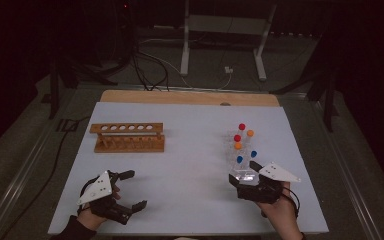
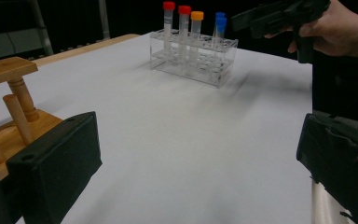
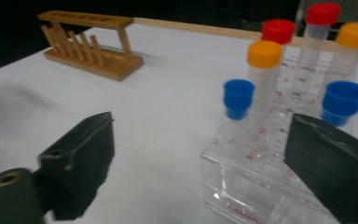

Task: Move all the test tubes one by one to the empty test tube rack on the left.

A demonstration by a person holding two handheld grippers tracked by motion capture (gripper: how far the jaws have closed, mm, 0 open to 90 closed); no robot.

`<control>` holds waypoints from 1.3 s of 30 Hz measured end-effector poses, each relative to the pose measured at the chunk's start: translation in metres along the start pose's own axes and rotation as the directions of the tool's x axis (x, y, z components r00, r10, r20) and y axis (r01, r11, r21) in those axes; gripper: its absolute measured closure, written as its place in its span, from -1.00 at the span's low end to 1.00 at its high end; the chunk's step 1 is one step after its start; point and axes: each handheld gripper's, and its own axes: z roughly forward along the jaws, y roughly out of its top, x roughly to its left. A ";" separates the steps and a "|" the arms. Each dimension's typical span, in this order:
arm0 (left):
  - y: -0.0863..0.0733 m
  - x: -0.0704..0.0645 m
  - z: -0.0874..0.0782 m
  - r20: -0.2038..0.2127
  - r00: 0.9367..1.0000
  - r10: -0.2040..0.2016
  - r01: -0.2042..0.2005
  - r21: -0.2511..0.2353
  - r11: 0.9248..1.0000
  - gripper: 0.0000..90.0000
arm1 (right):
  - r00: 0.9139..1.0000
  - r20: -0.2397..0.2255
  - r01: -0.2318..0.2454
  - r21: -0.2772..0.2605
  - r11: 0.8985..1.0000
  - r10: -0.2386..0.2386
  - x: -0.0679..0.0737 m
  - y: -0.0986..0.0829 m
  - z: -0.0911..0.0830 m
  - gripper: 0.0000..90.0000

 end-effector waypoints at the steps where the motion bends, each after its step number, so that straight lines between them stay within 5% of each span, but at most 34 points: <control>1: 0.000 0.000 0.000 0.000 1.000 0.003 -0.003 0.002 1.000 -0.99 | 1.000 0.009 -0.012 0.002 1.000 0.012 -0.001 0.000 0.000 -0.58; 9: 0.000 0.000 0.000 0.000 1.000 0.003 -0.003 0.001 1.000 -0.99 | 0.998 0.028 -0.050 0.033 0.998 0.049 -0.008 0.001 0.007 -0.20; 16: 0.000 0.000 0.000 0.003 1.000 0.002 -0.002 0.000 1.000 -0.99 | 0.999 0.047 -0.009 0.062 0.998 0.006 -0.009 0.001 0.013 0.02; 22: 0.000 0.000 0.000 0.005 1.000 -0.001 0.001 -0.001 1.000 -0.99 | 0.998 0.055 -0.034 0.059 0.998 0.031 -0.013 0.003 0.015 0.27; 29: 0.000 0.000 0.000 0.005 1.000 0.000 0.000 -0.001 1.000 -0.99 | 0.998 0.067 -0.011 0.085 0.996 0.005 -0.013 0.004 0.020 0.65; 39: 0.000 0.000 0.000 0.006 1.000 -0.003 0.003 -0.004 1.000 -0.99 | 0.997 0.081 -0.001 0.055 0.999 -0.004 -0.013 0.010 0.015 0.71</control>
